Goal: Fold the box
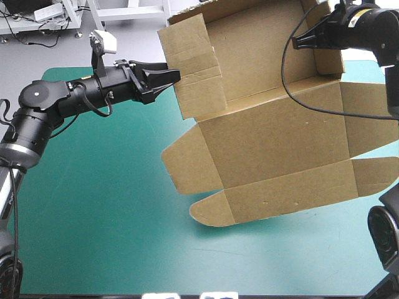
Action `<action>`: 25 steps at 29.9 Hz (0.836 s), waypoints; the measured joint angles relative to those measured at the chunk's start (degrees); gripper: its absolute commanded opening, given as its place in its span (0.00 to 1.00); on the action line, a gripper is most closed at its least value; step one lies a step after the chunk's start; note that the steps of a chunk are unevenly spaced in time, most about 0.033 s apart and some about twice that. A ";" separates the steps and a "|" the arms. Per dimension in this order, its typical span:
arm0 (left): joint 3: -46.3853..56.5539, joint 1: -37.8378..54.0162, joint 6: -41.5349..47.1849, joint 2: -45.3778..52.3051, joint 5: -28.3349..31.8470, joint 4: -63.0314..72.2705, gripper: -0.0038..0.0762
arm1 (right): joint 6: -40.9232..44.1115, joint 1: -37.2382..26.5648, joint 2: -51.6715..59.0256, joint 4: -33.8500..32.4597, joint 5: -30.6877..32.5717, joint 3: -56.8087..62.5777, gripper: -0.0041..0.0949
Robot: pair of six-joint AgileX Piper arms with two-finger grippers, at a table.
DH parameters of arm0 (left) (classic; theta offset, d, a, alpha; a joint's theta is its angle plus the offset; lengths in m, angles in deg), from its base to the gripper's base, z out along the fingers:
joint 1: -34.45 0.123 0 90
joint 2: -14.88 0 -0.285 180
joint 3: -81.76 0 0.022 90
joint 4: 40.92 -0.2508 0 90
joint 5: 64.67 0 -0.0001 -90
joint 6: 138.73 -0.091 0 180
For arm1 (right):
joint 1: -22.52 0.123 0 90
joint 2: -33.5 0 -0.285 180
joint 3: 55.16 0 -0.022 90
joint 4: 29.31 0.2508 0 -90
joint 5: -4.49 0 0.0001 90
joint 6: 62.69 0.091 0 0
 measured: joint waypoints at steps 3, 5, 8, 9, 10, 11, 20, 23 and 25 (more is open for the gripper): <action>-0.01 0.00 0.00 -0.46 1.29 -1.03 0.52 | 0.00 0.00 0.00 1.06 0.00 0.00 0.02; -0.01 0.00 0.00 -0.71 1.80 -1.82 0.52 | 0.00 0.00 0.00 1.82 -0.05 0.00 0.02; -0.01 0.00 0.00 -1.06 1.91 -2.28 0.52 | -0.05 0.00 0.00 2.54 -0.05 0.00 0.02; -0.01 0.00 0.00 -1.19 1.91 -2.14 0.52 | -0.05 0.00 0.00 2.65 -0.05 0.00 0.02; -0.01 0.00 0.00 -1.33 1.85 -1.93 0.52 | -0.05 0.00 0.00 2.80 -0.05 0.00 0.02; -0.01 0.00 0.00 -1.44 1.85 -1.68 0.52 | -0.05 0.00 0.00 3.07 -0.10 0.00 0.02; -0.02 0.00 0.00 -1.56 4.54 -0.28 0.52 | 1.14 -0.08 -2.86 9.06 -0.16 0.00 0.02; -0.02 0.06 0.00 -1.56 7.44 -0.23 0.46 | 2.20 -0.18 -4.05 11.19 -0.22 0.00 0.02; -0.02 0.06 0.00 -1.56 10.28 -0.23 0.35 | 2.73 -0.18 -4.59 12.66 -0.22 0.00 0.02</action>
